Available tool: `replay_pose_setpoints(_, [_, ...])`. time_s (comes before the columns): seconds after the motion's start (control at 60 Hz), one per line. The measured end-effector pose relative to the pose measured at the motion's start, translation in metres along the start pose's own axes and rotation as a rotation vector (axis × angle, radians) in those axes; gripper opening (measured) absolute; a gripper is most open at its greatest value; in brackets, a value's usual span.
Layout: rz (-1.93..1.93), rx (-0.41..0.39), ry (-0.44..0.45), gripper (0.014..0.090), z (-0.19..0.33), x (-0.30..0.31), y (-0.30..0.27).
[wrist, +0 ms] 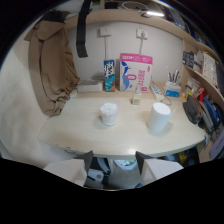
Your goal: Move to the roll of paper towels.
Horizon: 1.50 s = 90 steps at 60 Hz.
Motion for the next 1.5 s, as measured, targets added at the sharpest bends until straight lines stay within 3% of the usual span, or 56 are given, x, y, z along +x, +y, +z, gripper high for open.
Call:
replay_pose_setpoints(0.367, [0.011,-0.001,0.000,0.0864,0.011,0.018,0.003])
replay_pose_setpoints(1.033, [0.026,0.011,0.067,0.0867,0.115,0.181,-0.014])
replay_pose_setpoints(1.233, [0.005,0.010,0.053,0.0869,0.151,0.196,-0.028])
replay_pose_setpoints(1.5, [0.011,-0.005,0.034,0.0871,0.162,0.194,-0.029])
